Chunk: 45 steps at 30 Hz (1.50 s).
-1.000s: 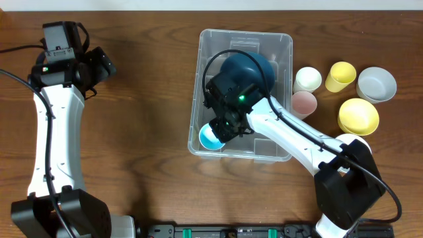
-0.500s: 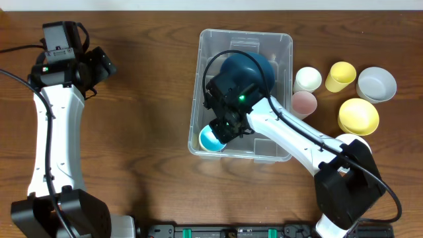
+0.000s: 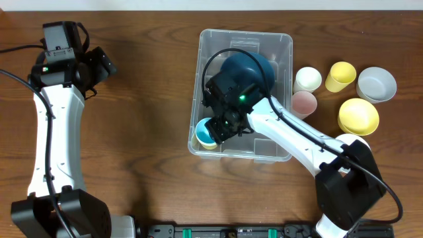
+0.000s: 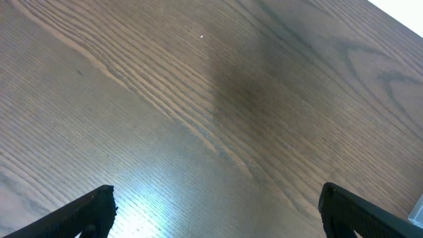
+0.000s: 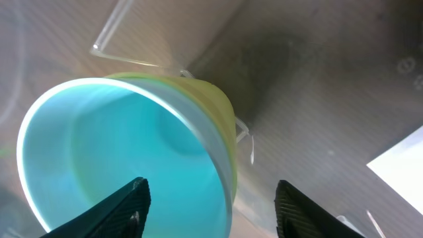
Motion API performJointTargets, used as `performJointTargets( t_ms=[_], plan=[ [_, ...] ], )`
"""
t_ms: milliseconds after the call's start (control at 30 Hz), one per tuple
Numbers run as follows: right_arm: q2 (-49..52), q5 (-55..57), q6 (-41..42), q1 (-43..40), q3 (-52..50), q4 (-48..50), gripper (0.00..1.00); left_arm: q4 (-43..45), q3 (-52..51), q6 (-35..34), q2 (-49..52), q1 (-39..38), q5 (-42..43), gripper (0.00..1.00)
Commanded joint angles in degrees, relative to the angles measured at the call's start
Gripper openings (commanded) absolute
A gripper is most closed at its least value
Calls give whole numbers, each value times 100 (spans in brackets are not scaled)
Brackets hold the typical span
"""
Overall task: Pack container
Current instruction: 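Lower light blue cup into the yellow cup and open right gripper, then move right gripper to the small yellow cup and grasp its rim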
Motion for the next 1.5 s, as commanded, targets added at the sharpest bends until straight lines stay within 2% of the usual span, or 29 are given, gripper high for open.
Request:
performJointTargets(
  t_ms=[0,267,567,633,733,1000,1133,1200,1333,1467],
  plan=[
    [-352,42,-107,-129,275,15,64,-13,48,13,-46,20,-70,98],
    [-866,402,-114,-459,658,-50,65,-13,48,11,-46,20,-70,98],
    [-2055,715,-44,-1443,691,-385,76,-13,48,11,-46,20,-70,98],
    [-2472,756,-44,-1840,691,-573,82,-13,48,11,-48,20,-70,98],
    [-3056,787,-44,-2492,691,-820,99,-13,50,11,-48,20,-70,98],
    [-4293,824,-70,-4323,688,-1274,99,-13,48,11,-46,20,-70,98],
    [-4616,1346,-63,-4992,688,-1316,99,-13,48,11,-46,20,-70,98],
    [-4690,1580,-44,-5206,686,-1318,99,-13,48,11,-46,20,-70,98],
    [-4660,2354,848,-5600,686,-1563,99,-13,48,11,-46,20,-70,98],
    [-4387,2339,903,-5904,680,-1591,99,-13,50,11,-46,20,-70,98]
  ],
)
